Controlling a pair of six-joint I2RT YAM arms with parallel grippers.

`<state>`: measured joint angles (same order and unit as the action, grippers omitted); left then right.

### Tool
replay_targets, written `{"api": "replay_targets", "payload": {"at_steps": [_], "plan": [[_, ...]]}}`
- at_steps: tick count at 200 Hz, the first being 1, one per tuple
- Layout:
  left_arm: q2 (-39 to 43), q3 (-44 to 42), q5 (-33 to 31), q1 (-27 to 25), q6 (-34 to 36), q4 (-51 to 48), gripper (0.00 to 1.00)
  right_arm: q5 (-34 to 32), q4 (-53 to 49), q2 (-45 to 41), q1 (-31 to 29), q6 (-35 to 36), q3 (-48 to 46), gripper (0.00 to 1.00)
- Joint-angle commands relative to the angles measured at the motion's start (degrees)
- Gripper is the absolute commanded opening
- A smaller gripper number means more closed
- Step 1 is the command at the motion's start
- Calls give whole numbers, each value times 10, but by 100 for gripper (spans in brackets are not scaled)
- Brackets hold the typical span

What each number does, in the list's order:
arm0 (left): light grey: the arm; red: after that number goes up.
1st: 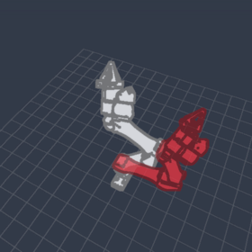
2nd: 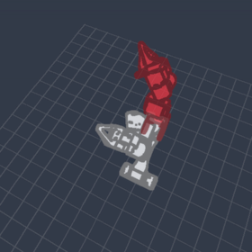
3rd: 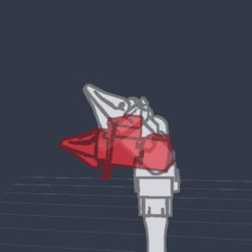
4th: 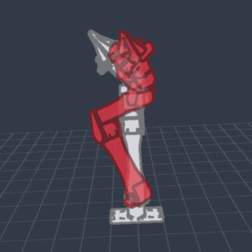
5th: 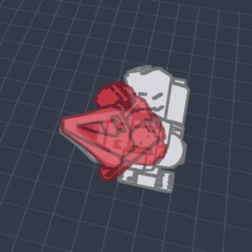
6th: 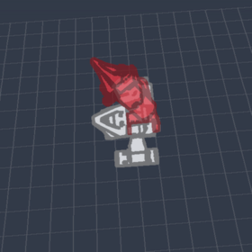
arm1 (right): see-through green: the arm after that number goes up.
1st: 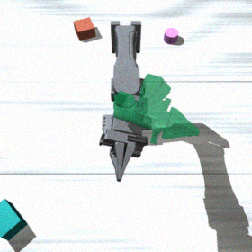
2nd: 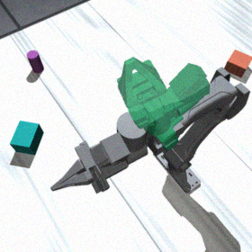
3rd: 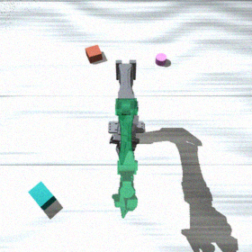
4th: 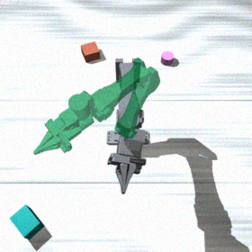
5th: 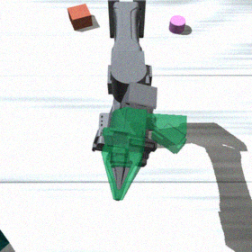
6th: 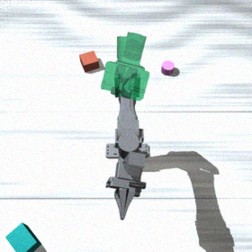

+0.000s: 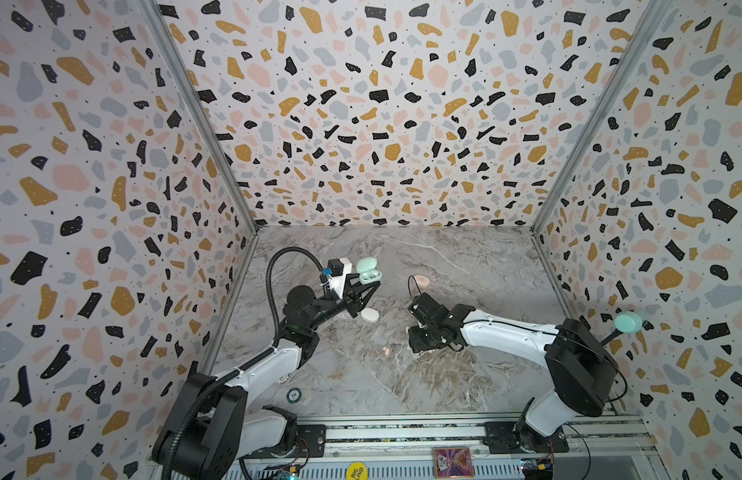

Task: Insert the wireless bluetooth earbuds into the charging case
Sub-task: 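Move the open right gripper over the second mint earbud on the table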

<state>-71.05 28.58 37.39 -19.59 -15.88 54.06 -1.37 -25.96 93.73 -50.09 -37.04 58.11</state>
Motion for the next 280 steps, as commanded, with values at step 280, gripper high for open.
{"api": "replay_targets", "payload": {"at_steps": [280], "plan": [[-1,-4,15,3,-14,35,24,-112,-105,-7,53,15,40,54]]}}
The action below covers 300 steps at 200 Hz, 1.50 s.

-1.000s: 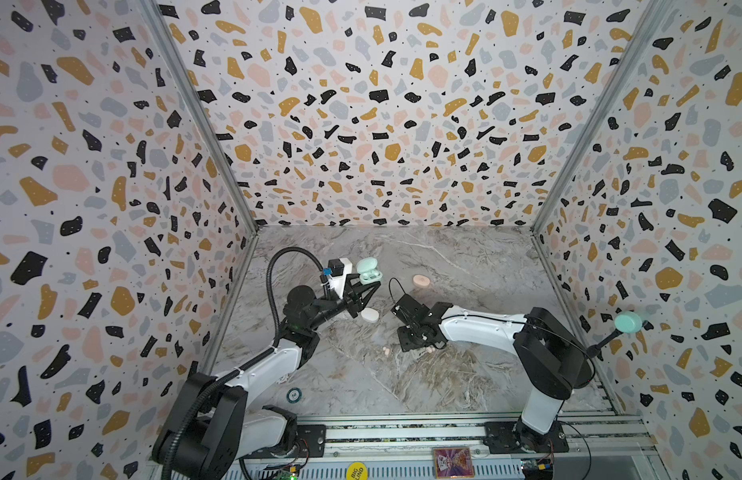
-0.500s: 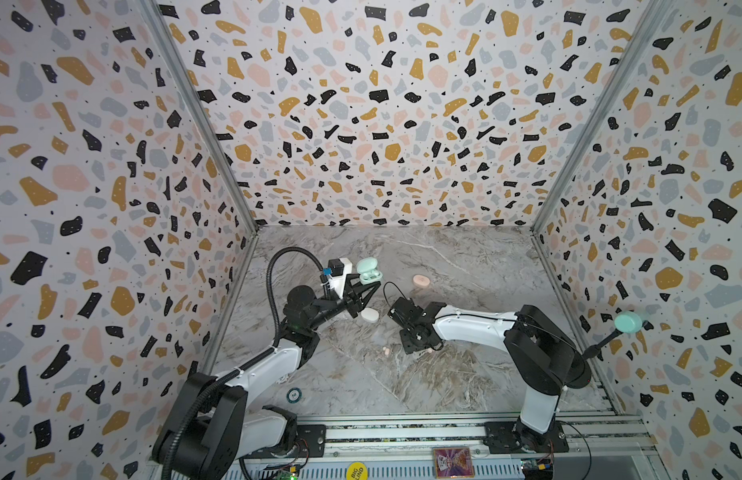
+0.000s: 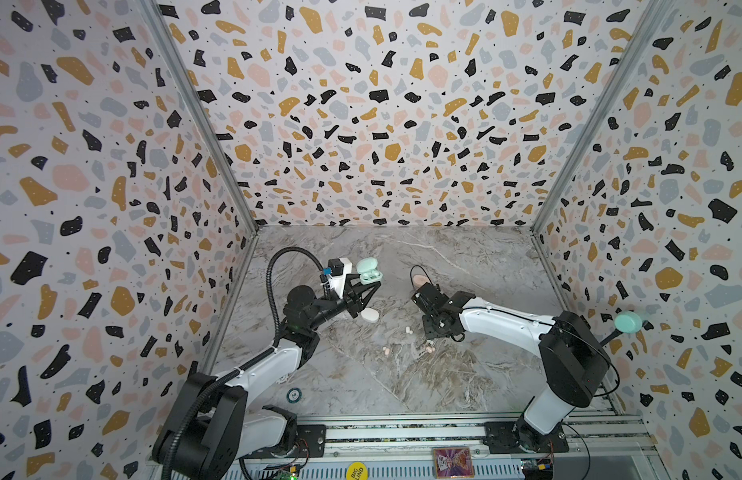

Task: Insert the wireless bluetooth earbuds into the charging case
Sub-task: 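Move the open right gripper over the second mint earbud on the table, then lower the right gripper and close it on the mint earbud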

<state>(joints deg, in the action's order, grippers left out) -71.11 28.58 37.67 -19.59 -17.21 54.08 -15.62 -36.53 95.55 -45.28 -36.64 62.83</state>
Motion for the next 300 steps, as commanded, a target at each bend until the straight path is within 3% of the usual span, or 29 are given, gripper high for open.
{"api": "replay_targets", "payload": {"at_steps": [1,38,57,139,246,300], "plan": [[0,-4,13,3,0,34,24,34,2,-25,5,11,-8,54],[0,-4,13,3,-1,33,25,163,47,-28,37,12,-23,54],[-1,-3,15,3,-2,34,25,184,34,-12,41,1,-13,52],[-3,-3,18,3,-7,40,25,176,6,40,41,-8,25,36],[-3,-2,19,2,-11,42,25,156,1,71,28,-13,33,30],[-3,-3,19,0,-11,41,25,142,-4,89,23,-11,28,22]]}}
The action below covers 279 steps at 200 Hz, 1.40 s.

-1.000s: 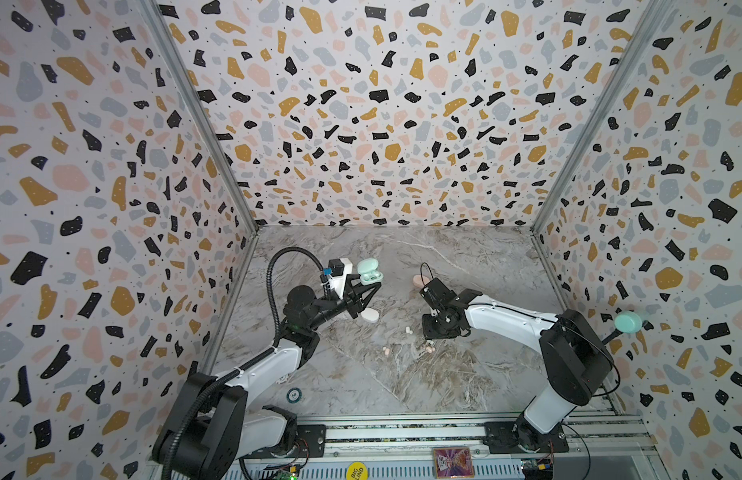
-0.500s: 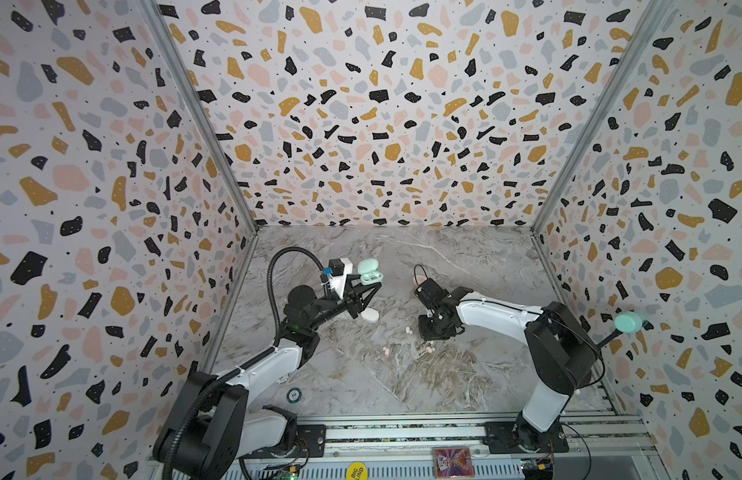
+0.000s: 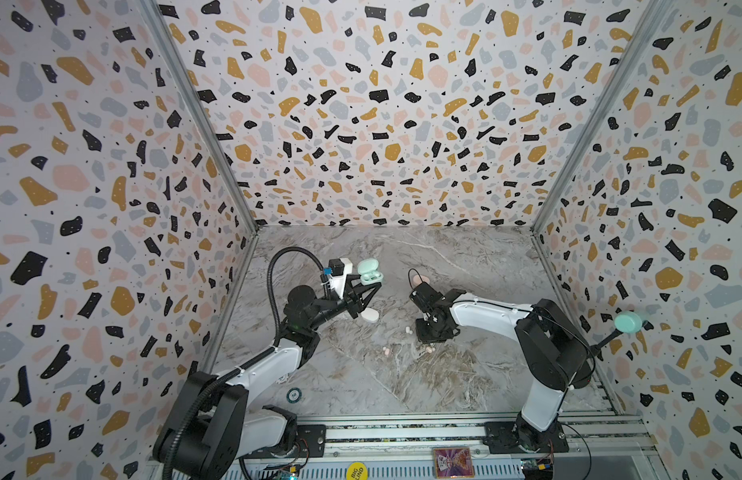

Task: Insert the wireless bluetooth earbuds into the charging case
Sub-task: 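Lower the right gripper and close it on the mint earbud, then carry the mint earbud with the right gripper over the case held by the left gripper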

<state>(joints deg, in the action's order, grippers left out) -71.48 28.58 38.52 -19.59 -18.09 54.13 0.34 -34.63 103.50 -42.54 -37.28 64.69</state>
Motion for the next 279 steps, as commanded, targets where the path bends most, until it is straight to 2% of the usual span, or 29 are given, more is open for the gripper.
{"api": "replay_targets", "payload": {"at_steps": [1,42,83,141,176,221,262,279], "plan": [[1,-3,10,1,-3,41,25,-18,-23,9,-5,-4,9,22],[2,-3,11,-1,-3,40,25,-35,-33,9,-9,-3,6,13],[2,-2,14,-6,0,38,26,-33,-26,-16,-5,1,8,13],[-2,3,16,-37,12,29,26,-2,-28,-127,27,1,17,13],[-22,14,15,-58,10,43,26,42,-16,-215,39,2,22,13],[-67,46,2,-102,32,58,27,136,39,-307,66,5,31,15],[-122,67,6,-124,39,112,27,214,104,-357,75,-13,45,16],[-137,78,11,-132,57,105,27,242,140,-364,74,-25,40,16]]}}
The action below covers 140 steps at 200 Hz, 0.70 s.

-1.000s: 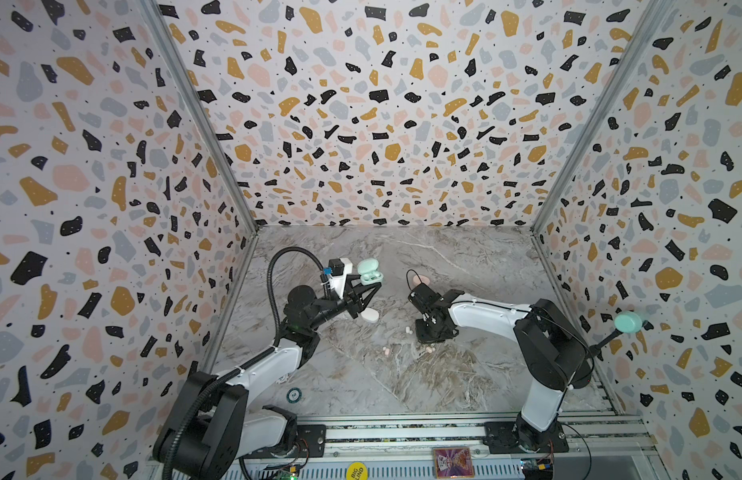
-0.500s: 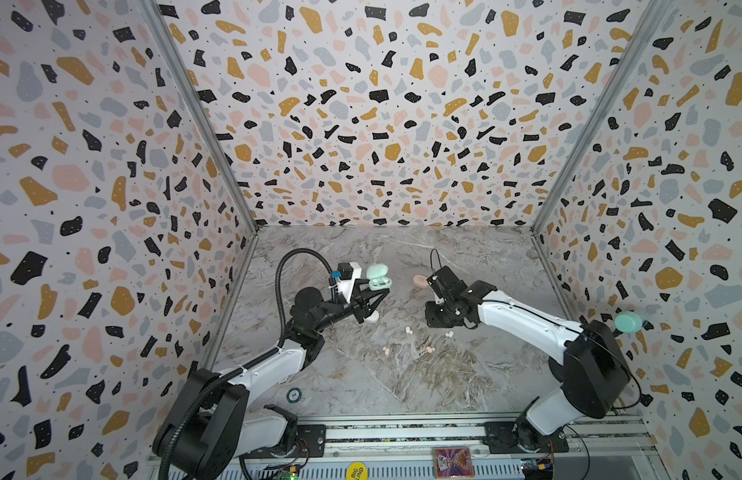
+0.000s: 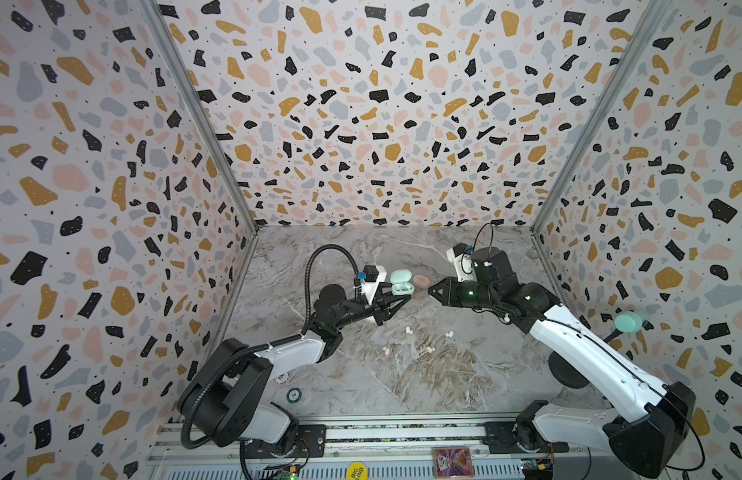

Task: Insert the wireless bluetooth earbuds into the charging case
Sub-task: 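Carry the mint earbud with the right gripper over the case held by the left gripper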

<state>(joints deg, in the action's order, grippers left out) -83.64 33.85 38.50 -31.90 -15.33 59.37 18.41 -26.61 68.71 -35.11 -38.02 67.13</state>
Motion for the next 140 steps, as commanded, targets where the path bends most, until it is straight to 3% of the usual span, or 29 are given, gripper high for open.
{"api": "replay_targets", "payload": {"at_steps": [1,49,140], "plan": [[-17,26,11,-10,31,51,27,62,62,-16,0,-18,14,16],[-31,47,21,-25,59,24,27,109,134,-13,-1,-41,2,16],[-12,44,23,-33,67,16,27,127,212,26,-28,-67,-24,16]]}}
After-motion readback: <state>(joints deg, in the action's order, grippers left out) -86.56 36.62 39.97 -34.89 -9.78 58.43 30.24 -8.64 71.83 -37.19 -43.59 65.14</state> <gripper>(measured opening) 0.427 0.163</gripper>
